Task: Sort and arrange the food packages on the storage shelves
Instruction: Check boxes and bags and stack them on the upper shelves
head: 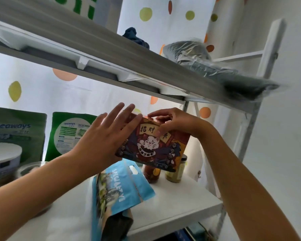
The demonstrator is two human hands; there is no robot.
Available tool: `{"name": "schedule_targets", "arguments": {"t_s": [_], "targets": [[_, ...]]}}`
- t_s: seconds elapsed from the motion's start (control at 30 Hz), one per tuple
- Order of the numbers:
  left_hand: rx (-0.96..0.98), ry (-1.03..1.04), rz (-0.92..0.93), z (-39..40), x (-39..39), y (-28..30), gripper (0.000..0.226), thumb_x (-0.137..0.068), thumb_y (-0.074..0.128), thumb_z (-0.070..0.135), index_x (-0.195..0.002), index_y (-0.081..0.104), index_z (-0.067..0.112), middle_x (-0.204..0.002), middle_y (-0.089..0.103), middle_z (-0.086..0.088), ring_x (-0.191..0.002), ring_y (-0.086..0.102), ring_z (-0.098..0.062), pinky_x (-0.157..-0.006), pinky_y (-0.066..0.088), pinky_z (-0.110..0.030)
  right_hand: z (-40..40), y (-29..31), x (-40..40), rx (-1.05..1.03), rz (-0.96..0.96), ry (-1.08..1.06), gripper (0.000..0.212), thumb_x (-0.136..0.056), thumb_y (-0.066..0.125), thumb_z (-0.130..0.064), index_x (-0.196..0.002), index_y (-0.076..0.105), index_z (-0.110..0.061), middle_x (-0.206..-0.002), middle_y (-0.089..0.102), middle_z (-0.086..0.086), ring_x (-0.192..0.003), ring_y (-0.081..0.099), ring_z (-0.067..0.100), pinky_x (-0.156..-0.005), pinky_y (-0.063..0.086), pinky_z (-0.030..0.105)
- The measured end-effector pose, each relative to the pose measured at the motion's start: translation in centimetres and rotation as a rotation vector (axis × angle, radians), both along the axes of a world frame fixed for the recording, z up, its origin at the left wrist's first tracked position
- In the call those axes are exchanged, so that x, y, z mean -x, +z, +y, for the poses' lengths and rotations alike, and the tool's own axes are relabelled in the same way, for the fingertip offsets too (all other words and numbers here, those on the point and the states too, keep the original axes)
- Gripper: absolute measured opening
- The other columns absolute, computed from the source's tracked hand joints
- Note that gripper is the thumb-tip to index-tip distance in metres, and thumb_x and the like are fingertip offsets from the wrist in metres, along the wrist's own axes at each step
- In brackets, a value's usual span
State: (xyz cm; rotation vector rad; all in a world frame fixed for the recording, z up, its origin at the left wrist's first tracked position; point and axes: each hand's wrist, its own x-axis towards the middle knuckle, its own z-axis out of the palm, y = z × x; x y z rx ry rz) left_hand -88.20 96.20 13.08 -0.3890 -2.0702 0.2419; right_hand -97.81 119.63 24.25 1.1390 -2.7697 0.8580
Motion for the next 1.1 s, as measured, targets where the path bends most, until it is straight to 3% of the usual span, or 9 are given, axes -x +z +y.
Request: {"name": "schedule_targets", "arguments": {"t_s": [0.2, 0.37, 0.47, 0.57, 0.7, 0.83, 0.97, 1.1], "targets": [[0.066, -0.017, 0.029, 4.7, -5.2, 0.8, 0.116, -0.057, 0.086, 0.055, -0.149, 0.032, 0.012, -0.140, 0.043, -0.023, -0.124, 0.046, -0.042, -0.101, 0.042, -0.058, 4.6, -0.9, -4.9, 0.028, -0.027, 0.027, 0.055, -0.065, 0.082, -0.048, -0.116, 0.062, -0.050, -0.130, 0.064, -0.003, -0.101, 0.072, 0.018, -0.078, 0.062, 0.028], [0.053, 0.043, -0.008, 9.0, -8.5, -0.3, 0.113, -0.057, 0.086, 0.055, -0.147, 0.034, 0.011, -0.136, 0.045, -0.025, -0.113, 0.051, -0.042, -0.094, 0.046, -0.059, 9.5, -4.1, -9.0, 0.231, 0.038, 0.021, 0.045, -0.074, 0.082, -0.050, -0.115, 0.066, -0.040, -0.119, 0.066, -0.016, -0.102, 0.066, 0.007, -0.078, 0.056, 0.019], [-0.004, 0.059, -0.054, 11.5, -10.2, -1.3, 0.115, -0.056, 0.088, 0.052, -0.149, 0.033, 0.010, -0.137, 0.044, -0.025, -0.114, 0.050, -0.042, -0.093, 0.047, -0.059, 12.8, -7.8, -11.0, 0.460, 0.025, -0.037, 0.060, -0.076, 0.084, -0.048, -0.129, 0.060, -0.033, -0.132, 0.061, -0.005, -0.113, 0.062, 0.015, -0.086, 0.058, 0.027], [-0.077, 0.035, -0.071, 14.3, -12.8, -2.2, 0.115, -0.056, 0.089, 0.045, -0.149, 0.033, 0.010, -0.138, 0.043, -0.022, -0.117, 0.047, -0.040, -0.088, 0.051, -0.058, 15.8, -12.3, -13.1, 0.748, -0.110, -0.039, 0.078, -0.071, 0.088, -0.044, -0.137, 0.051, -0.026, -0.129, 0.064, 0.000, -0.115, 0.065, 0.018, -0.094, 0.058, 0.037], [-0.175, -0.049, -0.128, 18.4, -17.0, -4.1, 0.115, -0.057, 0.089, 0.044, -0.151, 0.031, 0.014, -0.145, 0.038, -0.018, -0.123, 0.045, -0.039, -0.086, 0.053, -0.057, 18.5, -19.8, -17.2, 1.099, -0.412, 0.077, 0.055, -0.086, 0.077, -0.024, -0.135, 0.053, -0.016, -0.125, 0.069, 0.012, -0.116, 0.067, 0.035, -0.097, 0.055, 0.055], [-0.109, -0.124, -0.224, 21.4, -19.6, -7.0, 0.113, -0.060, 0.088, 0.047, -0.152, 0.030, 0.018, -0.149, 0.033, -0.013, -0.128, 0.041, -0.037, -0.083, 0.055, -0.061, 19.5, -26.8, -22.3, 1.439, -0.619, 0.162, 0.068, -0.084, 0.072, -0.027, -0.145, 0.046, -0.009, -0.138, 0.060, 0.017, -0.128, 0.057, 0.036, -0.106, 0.047, 0.056], [-0.082, -0.156, -0.298, 23.6, -22.2, -10.6, 0.115, -0.058, 0.090, 0.045, -0.152, 0.030, 0.018, -0.151, 0.029, -0.012, -0.131, 0.032, -0.031, -0.080, 0.056, -0.056, 20.9, -31.9, -26.1, 1.569, -0.658, 0.076, 0.074, -0.082, 0.076, -0.025, -0.147, 0.045, -0.009, -0.143, 0.056, 0.020, -0.133, 0.052, 0.039, -0.114, 0.038, 0.057], [-0.192, -0.231, -0.380, 24.7, -24.5, -14.5, 0.119, -0.062, 0.092, 0.036, -0.156, 0.019, 0.024, -0.163, 0.013, -0.001, -0.139, 0.035, -0.030, -0.091, 0.053, -0.050, 22.3, -34.9, -28.9, 1.553, -0.647, -0.042, 0.065, -0.083, 0.076, -0.026, -0.142, 0.052, -0.014, -0.139, 0.060, 0.016, -0.129, 0.057, 0.036, -0.113, 0.039, 0.058]]}}
